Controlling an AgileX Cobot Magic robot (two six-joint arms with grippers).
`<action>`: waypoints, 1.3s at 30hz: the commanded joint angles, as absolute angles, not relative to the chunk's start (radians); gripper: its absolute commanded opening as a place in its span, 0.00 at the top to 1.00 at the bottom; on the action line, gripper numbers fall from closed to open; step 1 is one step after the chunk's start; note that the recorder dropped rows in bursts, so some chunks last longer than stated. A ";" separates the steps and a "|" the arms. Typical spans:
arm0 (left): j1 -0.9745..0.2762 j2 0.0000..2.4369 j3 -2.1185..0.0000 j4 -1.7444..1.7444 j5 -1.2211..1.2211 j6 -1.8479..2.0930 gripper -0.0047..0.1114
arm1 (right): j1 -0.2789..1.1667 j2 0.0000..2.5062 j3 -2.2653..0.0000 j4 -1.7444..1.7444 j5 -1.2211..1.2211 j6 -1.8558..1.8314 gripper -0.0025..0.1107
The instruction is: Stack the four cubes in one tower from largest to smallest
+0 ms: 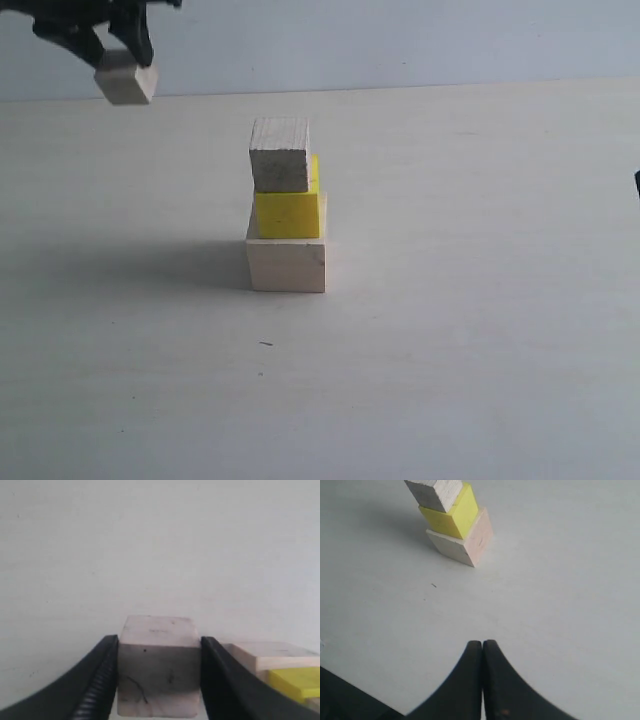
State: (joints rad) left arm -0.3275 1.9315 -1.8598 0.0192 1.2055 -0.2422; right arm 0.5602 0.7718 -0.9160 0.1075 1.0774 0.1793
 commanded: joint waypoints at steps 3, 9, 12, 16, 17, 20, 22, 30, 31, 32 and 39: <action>-0.464 1.730 -1.880 -0.008 1.221 -0.373 0.96 | 0.565 0.767 -0.914 0.000 1.078 0.180 0.98; -0.647 1.682 -1.880 -0.013 1.221 -0.489 0.96 | 0.565 0.767 -0.914 -0.049 1.117 0.175 0.98; -0.681 1.686 -1.880 -0.018 1.221 -0.515 0.96 | 0.565 0.767 -0.914 -0.058 1.133 0.175 0.98; -0.691 1.688 -1.880 -0.044 1.221 -0.520 0.96 | 0.565 0.767 -0.914 -0.049 1.135 0.175 0.98; -0.691 1.688 -1.880 -0.068 1.221 -0.509 0.96 | 0.565 0.767 -0.914 -0.041 1.135 0.175 0.98; -0.691 1.688 -1.880 -0.165 1.221 -0.418 0.96 | 0.565 0.765 -0.914 -0.008 1.135 0.175 0.98; -0.691 1.688 -1.880 -0.209 1.221 -0.303 0.96 | 0.565 0.756 -0.914 0.000 1.135 0.175 0.98; -0.687 1.688 -1.880 -0.194 1.221 -0.008 0.96 | 0.565 0.708 -0.914 0.006 1.135 0.175 0.98; -0.687 1.688 -1.880 -0.194 1.221 0.041 0.96 | 0.565 0.703 -0.914 0.012 1.135 0.175 0.98; -0.687 1.688 -1.880 -0.196 1.221 0.106 0.96 | 0.565 0.703 -0.914 0.020 1.135 0.175 0.98; -0.687 1.688 -1.880 -0.262 1.221 0.619 0.96 | 0.565 0.702 -0.914 0.165 1.135 0.076 0.98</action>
